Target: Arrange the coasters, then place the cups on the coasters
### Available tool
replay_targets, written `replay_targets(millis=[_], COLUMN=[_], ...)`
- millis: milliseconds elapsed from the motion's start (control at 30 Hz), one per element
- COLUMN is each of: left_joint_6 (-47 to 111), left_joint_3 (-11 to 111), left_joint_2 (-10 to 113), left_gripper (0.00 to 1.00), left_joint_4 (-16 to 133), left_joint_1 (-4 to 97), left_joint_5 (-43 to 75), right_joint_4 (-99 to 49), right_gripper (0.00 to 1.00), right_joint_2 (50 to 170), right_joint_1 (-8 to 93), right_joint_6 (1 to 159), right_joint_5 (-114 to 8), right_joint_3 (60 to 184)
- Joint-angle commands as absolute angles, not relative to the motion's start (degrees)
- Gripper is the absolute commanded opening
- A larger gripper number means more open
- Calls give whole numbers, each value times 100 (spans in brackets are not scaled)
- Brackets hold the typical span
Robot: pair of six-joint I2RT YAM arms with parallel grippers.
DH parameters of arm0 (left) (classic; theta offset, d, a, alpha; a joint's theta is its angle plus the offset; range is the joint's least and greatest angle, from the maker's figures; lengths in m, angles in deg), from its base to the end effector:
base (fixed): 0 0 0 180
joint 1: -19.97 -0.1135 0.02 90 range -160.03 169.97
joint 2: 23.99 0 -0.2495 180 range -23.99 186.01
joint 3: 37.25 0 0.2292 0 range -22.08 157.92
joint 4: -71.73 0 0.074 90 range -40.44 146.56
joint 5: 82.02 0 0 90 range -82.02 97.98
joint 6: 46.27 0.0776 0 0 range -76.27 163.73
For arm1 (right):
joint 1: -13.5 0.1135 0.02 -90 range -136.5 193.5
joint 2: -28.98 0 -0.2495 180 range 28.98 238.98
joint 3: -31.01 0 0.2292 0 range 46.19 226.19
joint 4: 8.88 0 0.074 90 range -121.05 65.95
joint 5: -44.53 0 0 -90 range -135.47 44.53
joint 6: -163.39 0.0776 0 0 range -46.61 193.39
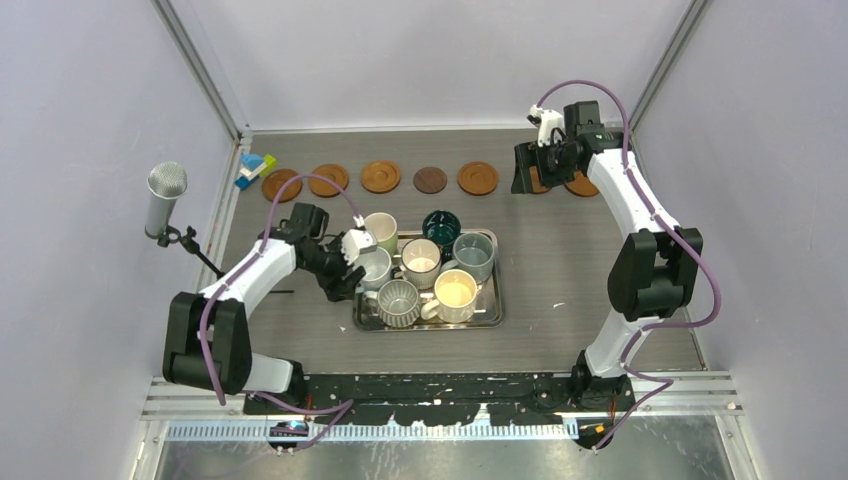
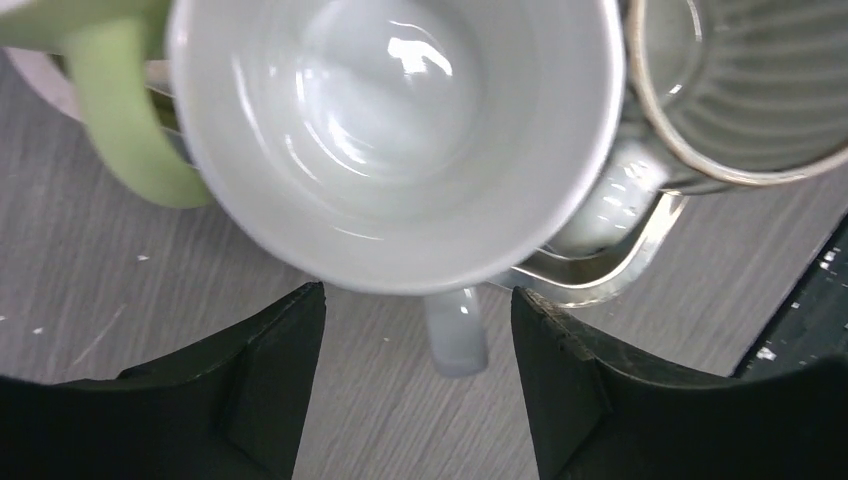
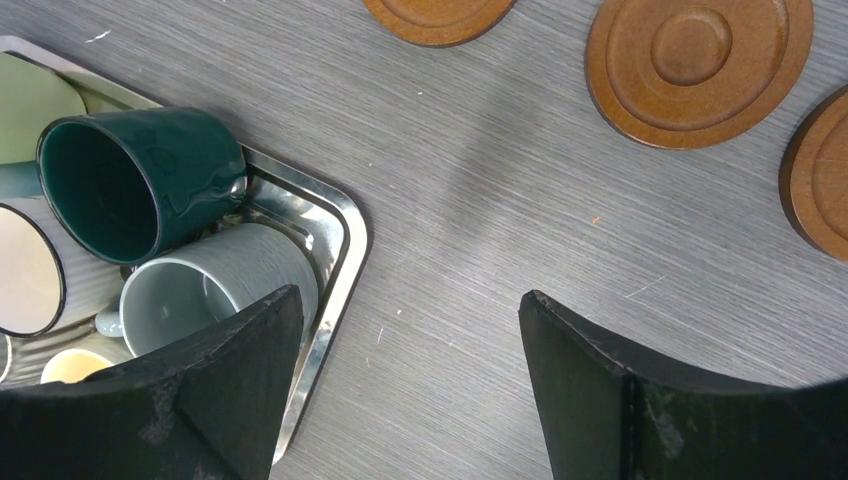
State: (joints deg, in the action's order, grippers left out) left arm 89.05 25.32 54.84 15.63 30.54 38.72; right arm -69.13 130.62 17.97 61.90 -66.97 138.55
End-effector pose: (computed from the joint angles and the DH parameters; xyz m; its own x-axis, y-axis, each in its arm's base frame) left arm 0.2231 -0.0820 0.1600 -0.4383 0.7035 -0.5594 0.8840 0.4498 -0.1270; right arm 0.3802 0.0582 0.2626 -0.7370 -0.2435 -0.6305 -0.4411 0.8801 0.1757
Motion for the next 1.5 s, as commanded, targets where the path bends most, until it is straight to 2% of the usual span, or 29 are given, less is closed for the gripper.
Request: replay_targets(millis=[0,67,133,300,433,633,767,967,1167,1467], left_joint_6=[8791,8950,9049,9133,8836,8209,7786,6925,6584,6107], left_joint_3=[2547,2755,3111,4001,4591,5312,5293,6105,6345,7087], left_joint_2=[5375,5412,5514,5816,6189,6766,7072,8055,8692,9565], left_gripper=[73,82,85,86,85,84,78,70,63,59], left_joint_4=[2085,1777,1311,530,799,755,1822,2107,2565,2737], left_joint_1=[3087,3083,3012,2299,1890,1635,1634,1631,1572,1458], left_joint_5=[3678,3427,3104,2737,2297,2341,1122,31,-244,-311], right_joint_4=[-6913,-6956,-7015,-7146,-7184,-7204,-7196,-7199,-7148,-7147], right_gripper=[83,84,84,83,84,83,83,83,83,83], right_joint_2=[12992,12996,13005,13023,13073,13128,13102,13159,13099,13069], right_joint_1=[1781,1775,1774,1767,1765,1767,1749,1749,1739,1735], right_joint_6=[6311,6284,6227,6121,6116,6122,6146,6231,6267,6267], right_joint_5=[-6689,-6692,-6656,-6622,-6676,-6701,-6712,-6748,-6687,-6607], right_joint_3=[13935,13952,13991,14032,14043,14078,14012,14035,13945,13909])
